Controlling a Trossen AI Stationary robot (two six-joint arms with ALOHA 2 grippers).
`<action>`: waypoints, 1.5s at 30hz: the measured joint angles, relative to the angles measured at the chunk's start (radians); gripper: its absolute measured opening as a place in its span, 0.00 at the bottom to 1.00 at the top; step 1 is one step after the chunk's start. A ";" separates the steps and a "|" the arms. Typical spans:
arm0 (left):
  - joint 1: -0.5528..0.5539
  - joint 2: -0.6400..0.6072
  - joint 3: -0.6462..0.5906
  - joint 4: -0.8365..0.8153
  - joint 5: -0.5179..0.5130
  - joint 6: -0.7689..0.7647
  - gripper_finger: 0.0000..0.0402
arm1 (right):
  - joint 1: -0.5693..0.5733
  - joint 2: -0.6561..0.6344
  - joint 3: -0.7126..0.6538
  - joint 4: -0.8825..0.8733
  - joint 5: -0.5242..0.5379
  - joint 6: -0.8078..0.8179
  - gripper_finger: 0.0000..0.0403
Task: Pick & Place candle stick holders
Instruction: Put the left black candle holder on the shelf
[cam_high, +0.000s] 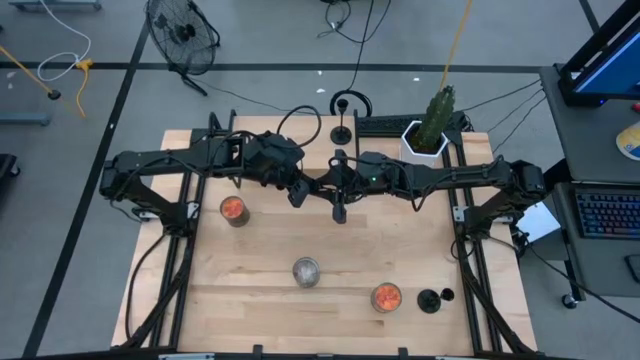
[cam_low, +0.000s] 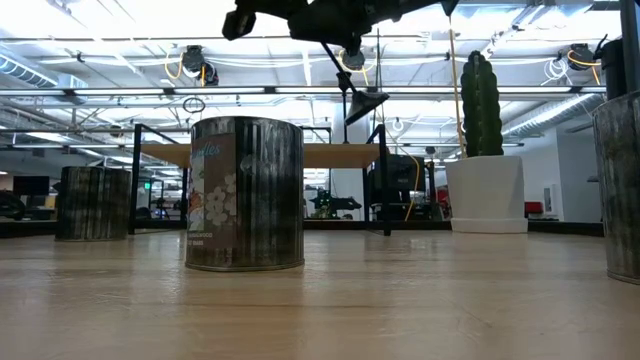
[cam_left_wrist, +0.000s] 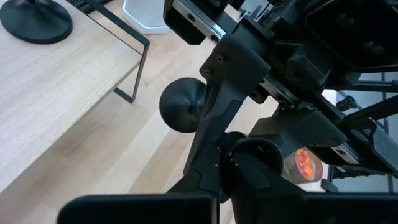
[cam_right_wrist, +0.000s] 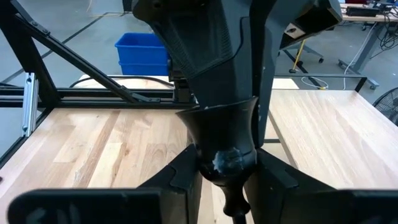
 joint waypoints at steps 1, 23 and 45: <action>0.000 0.000 0.000 0.000 0.000 0.000 0.02 | 0.000 0.000 0.000 -0.001 0.000 0.000 0.22; 0.000 -0.006 -0.001 0.001 0.000 0.000 0.02 | 0.000 -0.002 0.000 -0.041 0.000 0.015 0.23; 0.000 -0.035 0.024 -0.076 -0.010 -0.002 0.02 | -0.002 -0.002 -0.005 -0.020 0.001 0.035 0.18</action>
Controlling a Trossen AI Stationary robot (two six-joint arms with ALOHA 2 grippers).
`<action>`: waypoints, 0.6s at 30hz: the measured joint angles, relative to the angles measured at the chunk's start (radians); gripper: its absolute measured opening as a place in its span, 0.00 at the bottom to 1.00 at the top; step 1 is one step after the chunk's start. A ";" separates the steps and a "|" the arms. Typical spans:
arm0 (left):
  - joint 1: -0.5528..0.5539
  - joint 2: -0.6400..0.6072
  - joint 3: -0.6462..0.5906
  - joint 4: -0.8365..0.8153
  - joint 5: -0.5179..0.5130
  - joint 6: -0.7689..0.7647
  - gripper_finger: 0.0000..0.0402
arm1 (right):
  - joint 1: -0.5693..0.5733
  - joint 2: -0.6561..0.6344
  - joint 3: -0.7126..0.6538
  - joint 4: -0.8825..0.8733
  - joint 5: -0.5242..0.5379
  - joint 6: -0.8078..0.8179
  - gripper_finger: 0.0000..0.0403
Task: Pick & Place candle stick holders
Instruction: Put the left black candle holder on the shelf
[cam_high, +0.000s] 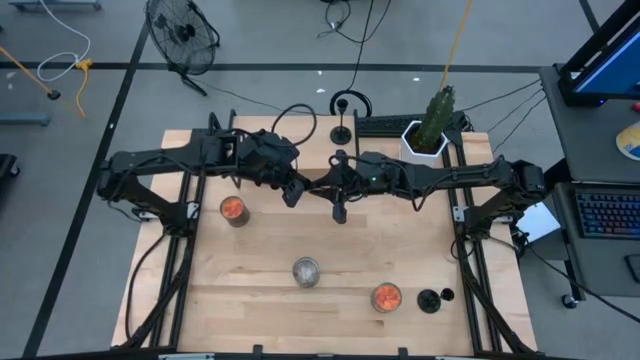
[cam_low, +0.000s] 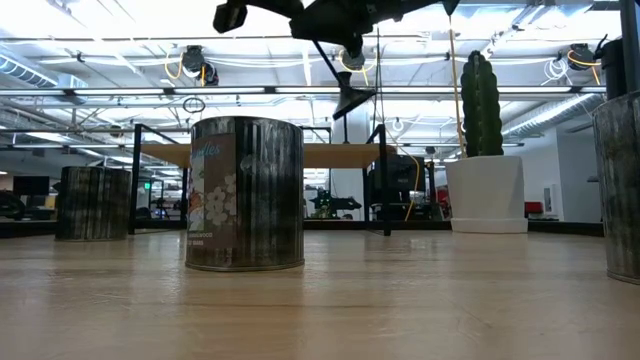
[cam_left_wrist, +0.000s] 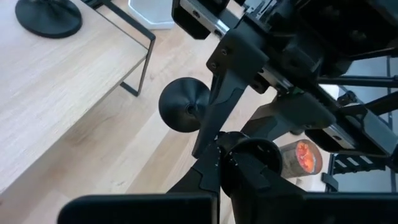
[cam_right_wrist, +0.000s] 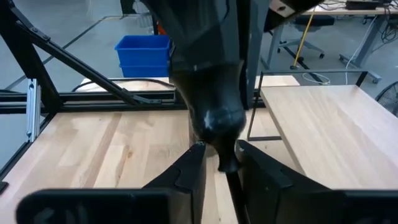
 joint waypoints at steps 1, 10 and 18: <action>0.000 0.001 0.000 -0.003 0.001 0.000 0.02 | 0.000 0.000 0.000 -0.001 0.000 -0.001 0.16; 0.000 0.001 0.000 -0.009 0.009 0.002 0.02 | 0.000 0.001 0.000 0.001 -0.002 -0.006 0.07; 0.000 0.001 0.000 -0.010 0.011 0.007 0.02 | 0.000 0.001 -0.001 0.001 -0.002 -0.006 0.07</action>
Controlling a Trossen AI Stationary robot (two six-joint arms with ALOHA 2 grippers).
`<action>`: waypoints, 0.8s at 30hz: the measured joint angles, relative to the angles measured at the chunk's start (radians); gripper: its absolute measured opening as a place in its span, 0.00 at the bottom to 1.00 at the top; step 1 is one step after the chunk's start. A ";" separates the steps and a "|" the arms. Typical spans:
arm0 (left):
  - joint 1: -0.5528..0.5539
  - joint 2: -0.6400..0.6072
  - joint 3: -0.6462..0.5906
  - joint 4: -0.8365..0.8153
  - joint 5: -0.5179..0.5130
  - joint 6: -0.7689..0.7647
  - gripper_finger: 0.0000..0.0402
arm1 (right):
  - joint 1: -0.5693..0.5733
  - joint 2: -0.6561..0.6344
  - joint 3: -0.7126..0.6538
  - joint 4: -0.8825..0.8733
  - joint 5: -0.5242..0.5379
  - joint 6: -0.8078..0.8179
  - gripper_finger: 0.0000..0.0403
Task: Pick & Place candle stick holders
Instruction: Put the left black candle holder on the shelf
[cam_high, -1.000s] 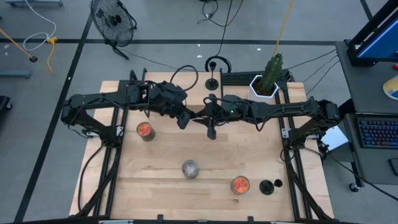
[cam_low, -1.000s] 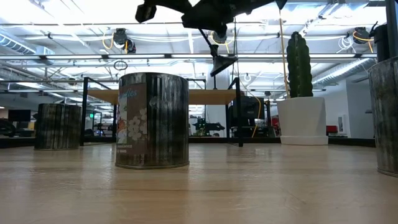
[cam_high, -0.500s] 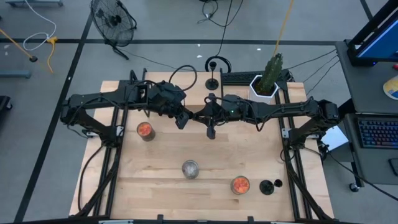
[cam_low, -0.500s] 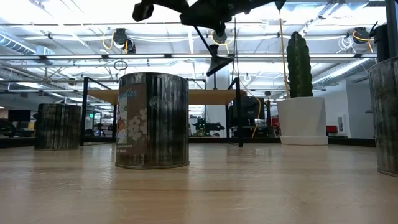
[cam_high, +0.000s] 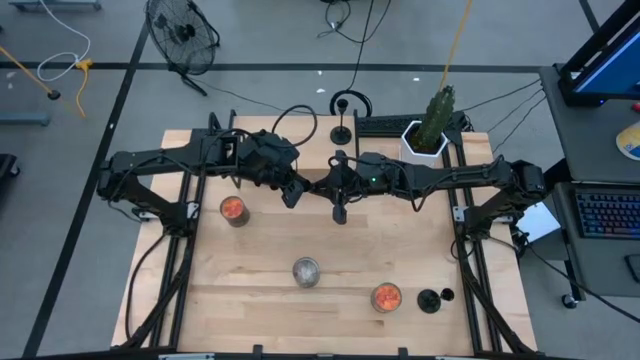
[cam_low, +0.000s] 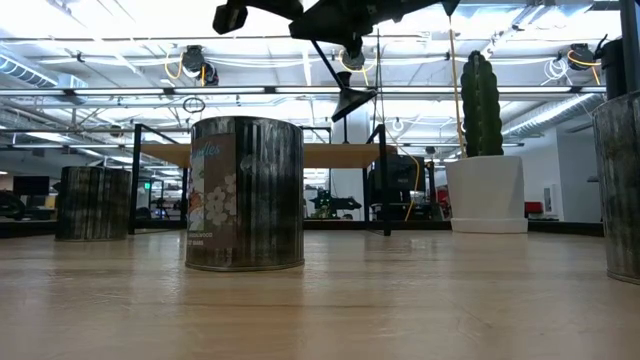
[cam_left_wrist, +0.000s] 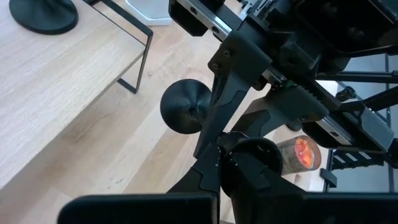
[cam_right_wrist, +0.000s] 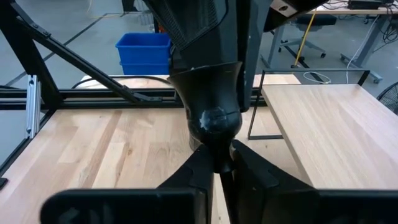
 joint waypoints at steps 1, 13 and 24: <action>0.000 0.000 0.000 0.001 0.000 0.006 0.02 | 0.000 0.000 0.000 0.000 0.000 0.000 0.07; 0.001 0.000 0.000 0.007 -0.007 0.052 0.25 | 0.001 0.000 0.000 0.002 0.001 0.027 0.07; 0.001 -0.017 0.000 0.002 -0.006 0.060 0.38 | 0.001 0.000 0.000 0.000 0.001 0.031 0.07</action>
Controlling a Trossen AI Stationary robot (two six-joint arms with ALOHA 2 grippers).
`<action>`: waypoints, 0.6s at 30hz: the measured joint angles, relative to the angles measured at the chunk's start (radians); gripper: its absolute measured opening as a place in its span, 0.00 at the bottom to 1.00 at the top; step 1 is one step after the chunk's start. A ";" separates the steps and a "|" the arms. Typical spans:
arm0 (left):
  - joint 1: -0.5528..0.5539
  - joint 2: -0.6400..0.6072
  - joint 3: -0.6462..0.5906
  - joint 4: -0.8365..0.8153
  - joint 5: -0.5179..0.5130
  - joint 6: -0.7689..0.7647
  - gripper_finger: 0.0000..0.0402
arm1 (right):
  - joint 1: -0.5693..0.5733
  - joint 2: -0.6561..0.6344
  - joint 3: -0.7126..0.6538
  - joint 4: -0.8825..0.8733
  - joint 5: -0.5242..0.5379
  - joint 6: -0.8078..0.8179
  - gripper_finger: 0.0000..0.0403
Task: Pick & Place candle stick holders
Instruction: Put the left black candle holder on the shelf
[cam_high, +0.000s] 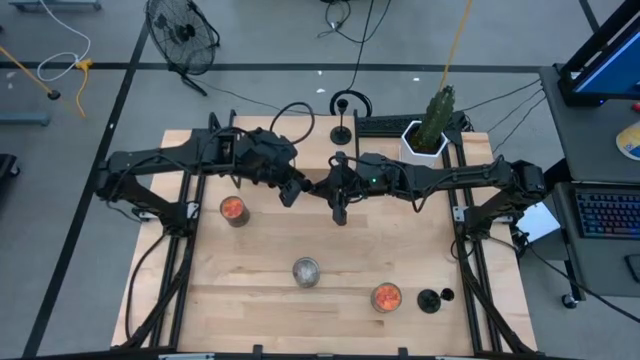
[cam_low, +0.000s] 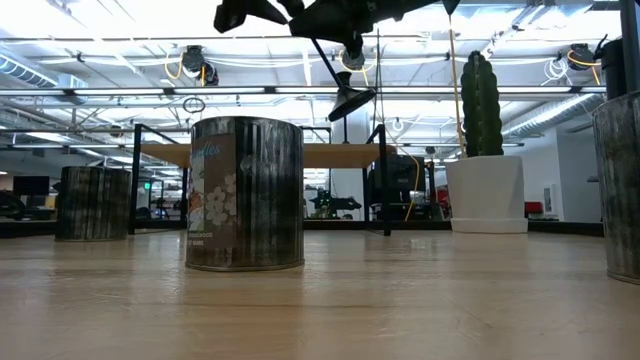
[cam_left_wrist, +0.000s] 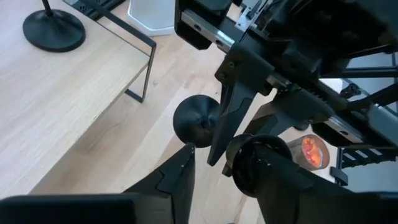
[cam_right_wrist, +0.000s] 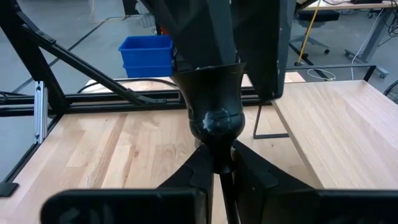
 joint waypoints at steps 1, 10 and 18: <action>0.000 -0.002 0.000 0.000 0.000 0.000 0.39 | 0.000 0.000 0.000 0.000 0.000 0.000 0.07; 0.011 -0.078 0.000 -0.036 0.006 -0.006 0.49 | 0.000 -0.003 0.000 -0.001 0.003 0.000 0.07; 0.012 -0.205 0.000 -0.080 -0.005 0.022 0.50 | -0.010 -0.050 -0.001 0.102 0.014 -0.006 0.07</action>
